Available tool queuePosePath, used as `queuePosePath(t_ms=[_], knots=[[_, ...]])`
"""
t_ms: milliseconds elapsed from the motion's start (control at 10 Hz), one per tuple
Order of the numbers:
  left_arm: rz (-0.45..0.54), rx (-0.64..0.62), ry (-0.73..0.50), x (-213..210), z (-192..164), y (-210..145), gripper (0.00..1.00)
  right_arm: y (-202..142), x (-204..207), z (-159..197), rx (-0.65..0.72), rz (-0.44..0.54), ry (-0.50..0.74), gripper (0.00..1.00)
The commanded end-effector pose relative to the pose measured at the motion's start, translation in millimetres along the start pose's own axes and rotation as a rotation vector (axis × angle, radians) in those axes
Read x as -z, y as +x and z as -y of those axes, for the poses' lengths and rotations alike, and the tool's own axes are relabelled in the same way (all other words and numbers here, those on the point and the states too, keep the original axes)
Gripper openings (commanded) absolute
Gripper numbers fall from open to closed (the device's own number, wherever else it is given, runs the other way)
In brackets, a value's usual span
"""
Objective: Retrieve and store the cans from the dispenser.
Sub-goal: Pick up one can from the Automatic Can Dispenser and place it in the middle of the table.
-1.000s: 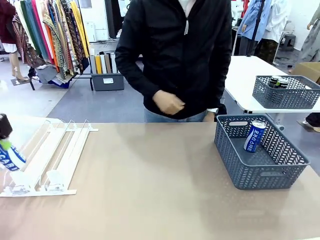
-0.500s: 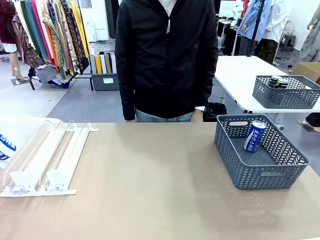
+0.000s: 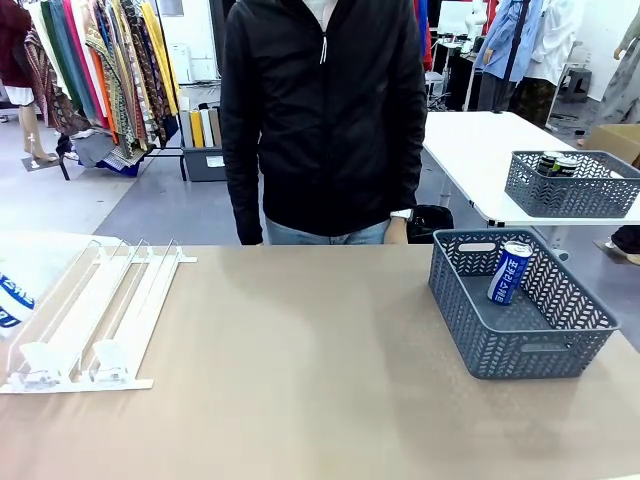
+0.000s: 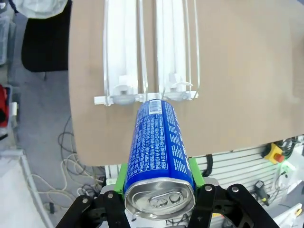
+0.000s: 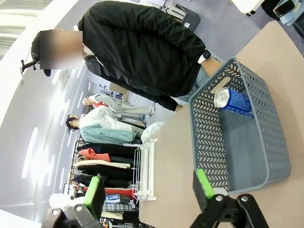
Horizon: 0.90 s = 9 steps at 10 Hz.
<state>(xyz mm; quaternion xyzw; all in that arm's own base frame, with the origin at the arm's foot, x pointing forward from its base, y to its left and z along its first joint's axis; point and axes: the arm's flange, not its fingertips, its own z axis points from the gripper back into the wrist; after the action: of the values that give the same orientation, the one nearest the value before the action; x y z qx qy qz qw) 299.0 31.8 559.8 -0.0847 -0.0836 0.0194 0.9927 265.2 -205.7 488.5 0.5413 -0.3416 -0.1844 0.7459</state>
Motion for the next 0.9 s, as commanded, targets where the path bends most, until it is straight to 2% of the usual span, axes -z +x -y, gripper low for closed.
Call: queuePosePath(t_ms=[0, 200, 500, 600, 800], knots=[[0.013, 0.107, -0.02, 14.7, 63.7, 28.5, 0.0, 3.5, 2.4, -1.0, -0.025, 0.019, 0.025, 1.0], [-0.021, 0.233, 0.017, 41.4, 186.8, 64.6, 0.0, 3.5, 2.4, -1.0, -0.025, 0.019, 0.025, 1.0], [-0.054, 0.428, 0.117, 120.8, 350.3, 69.5, 0.0, 3.5, 2.4, -1.0, -0.025, 0.019, 0.025, 1.0], [-0.041, 0.465, 0.13, 144.1, 387.8, 62.6, 0.0, 3.5, 2.4, -1.0, -0.025, 0.019, 0.025, 1.0], [-0.017, 0.538, 0.15, 179.9, 430.5, 49.6, 0.0, 3.5, 2.4, -1.0, -0.025, 0.019, 0.025, 1.0]])
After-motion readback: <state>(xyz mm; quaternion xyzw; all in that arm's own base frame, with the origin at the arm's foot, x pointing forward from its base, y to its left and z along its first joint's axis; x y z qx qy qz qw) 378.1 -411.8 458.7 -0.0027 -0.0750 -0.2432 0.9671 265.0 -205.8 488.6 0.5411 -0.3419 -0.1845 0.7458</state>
